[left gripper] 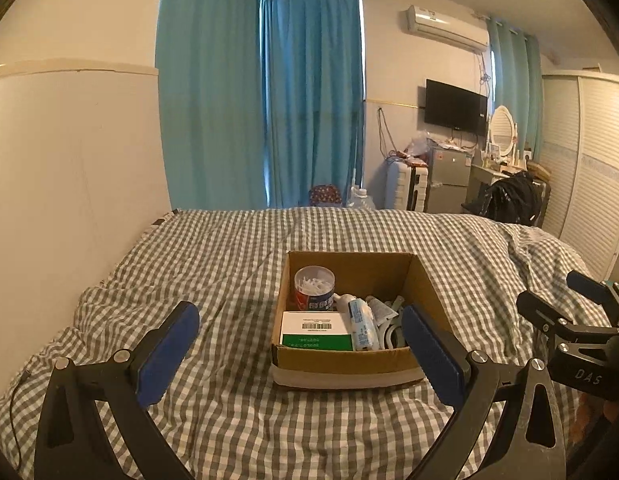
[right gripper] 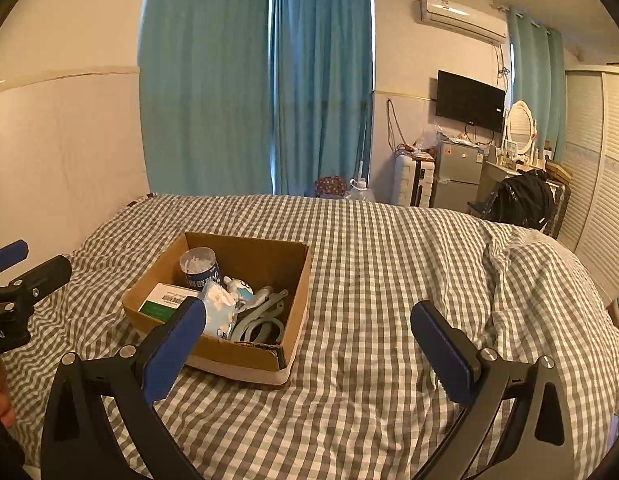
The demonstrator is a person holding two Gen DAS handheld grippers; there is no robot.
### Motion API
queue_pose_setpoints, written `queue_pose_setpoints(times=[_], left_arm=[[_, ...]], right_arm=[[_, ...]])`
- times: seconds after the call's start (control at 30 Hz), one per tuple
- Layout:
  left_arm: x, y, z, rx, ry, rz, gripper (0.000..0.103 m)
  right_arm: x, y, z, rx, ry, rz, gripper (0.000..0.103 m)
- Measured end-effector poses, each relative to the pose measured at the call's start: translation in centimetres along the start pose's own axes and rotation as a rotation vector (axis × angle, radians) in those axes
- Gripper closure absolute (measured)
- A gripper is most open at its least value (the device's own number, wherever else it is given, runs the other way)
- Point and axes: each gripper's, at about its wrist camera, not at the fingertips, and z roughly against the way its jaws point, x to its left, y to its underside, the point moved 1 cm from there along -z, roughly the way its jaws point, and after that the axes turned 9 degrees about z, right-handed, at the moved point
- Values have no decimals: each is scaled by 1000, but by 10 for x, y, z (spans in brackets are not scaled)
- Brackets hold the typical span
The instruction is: Organize objects
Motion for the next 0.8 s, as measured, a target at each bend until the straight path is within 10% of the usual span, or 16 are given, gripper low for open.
queue_pose_setpoints(times=[0.8], left_arm=[[-1, 1, 2, 14, 10, 9, 0]], right_arm=[[9, -10, 4, -9, 3, 18, 0]])
